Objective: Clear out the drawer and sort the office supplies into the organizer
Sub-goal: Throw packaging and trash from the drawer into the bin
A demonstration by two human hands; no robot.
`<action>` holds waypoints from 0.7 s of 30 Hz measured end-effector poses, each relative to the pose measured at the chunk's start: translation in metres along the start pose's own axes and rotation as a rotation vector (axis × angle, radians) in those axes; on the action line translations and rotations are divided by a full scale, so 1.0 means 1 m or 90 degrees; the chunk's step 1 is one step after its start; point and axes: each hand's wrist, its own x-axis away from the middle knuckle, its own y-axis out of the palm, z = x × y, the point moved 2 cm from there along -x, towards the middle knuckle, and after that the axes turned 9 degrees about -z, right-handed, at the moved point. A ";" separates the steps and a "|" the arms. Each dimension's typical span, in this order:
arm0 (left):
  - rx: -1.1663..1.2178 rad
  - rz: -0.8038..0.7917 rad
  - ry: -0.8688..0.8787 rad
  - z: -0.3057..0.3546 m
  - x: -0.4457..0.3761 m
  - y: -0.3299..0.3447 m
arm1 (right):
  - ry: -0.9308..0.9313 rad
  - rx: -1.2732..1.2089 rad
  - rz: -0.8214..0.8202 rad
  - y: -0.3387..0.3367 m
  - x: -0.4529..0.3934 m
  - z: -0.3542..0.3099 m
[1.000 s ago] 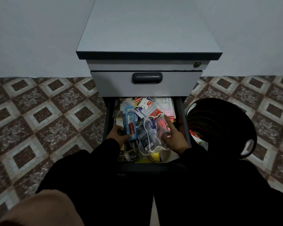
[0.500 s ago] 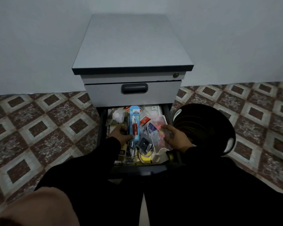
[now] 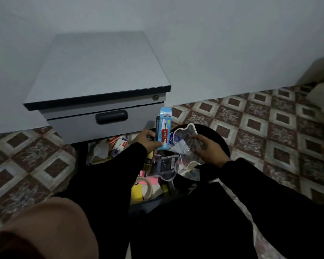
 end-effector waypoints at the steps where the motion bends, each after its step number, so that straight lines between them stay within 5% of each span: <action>1: 0.000 -0.008 0.004 0.008 -0.004 0.007 | 0.004 0.000 0.011 -0.008 0.000 0.003; 9: 0.003 -0.055 -0.005 0.025 -0.044 0.073 | 0.073 -0.002 0.057 -0.041 -0.010 0.047; 21: -0.040 -0.162 -0.094 -0.002 -0.092 0.131 | 0.194 -0.031 -0.004 -0.026 -0.057 0.102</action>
